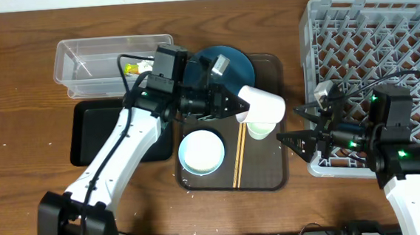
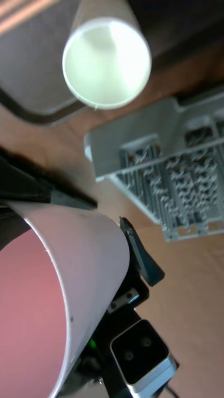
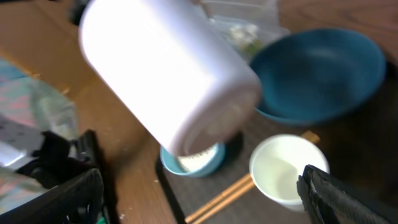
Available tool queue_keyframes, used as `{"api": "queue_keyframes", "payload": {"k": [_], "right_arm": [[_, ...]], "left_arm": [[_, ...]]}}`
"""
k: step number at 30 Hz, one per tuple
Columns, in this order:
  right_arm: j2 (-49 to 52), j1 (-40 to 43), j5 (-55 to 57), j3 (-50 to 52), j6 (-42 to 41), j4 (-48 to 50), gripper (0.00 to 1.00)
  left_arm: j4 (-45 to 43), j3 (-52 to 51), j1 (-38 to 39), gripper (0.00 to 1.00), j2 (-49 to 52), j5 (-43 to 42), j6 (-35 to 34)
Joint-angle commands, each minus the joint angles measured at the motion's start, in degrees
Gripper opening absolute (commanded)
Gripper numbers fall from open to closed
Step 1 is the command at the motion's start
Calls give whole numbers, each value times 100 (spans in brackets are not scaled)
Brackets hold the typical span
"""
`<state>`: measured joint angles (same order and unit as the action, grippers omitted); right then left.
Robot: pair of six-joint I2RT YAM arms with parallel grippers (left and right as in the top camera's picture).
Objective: Sort waste into correct bins and load items into the dishwasher rack
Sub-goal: 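Lift the pink cup with the left gripper and pass it to the right gripper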
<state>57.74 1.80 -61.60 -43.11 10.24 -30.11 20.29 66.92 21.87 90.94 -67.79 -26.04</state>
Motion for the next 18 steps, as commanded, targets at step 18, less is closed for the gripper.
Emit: {"api": "queue_keyframes", "payload": {"k": [18], "right_arm": [[79,-72,-1143,-96,205,619,66]], "left_arm": [[-542,28,586,6,103,-614,-1023]]}}
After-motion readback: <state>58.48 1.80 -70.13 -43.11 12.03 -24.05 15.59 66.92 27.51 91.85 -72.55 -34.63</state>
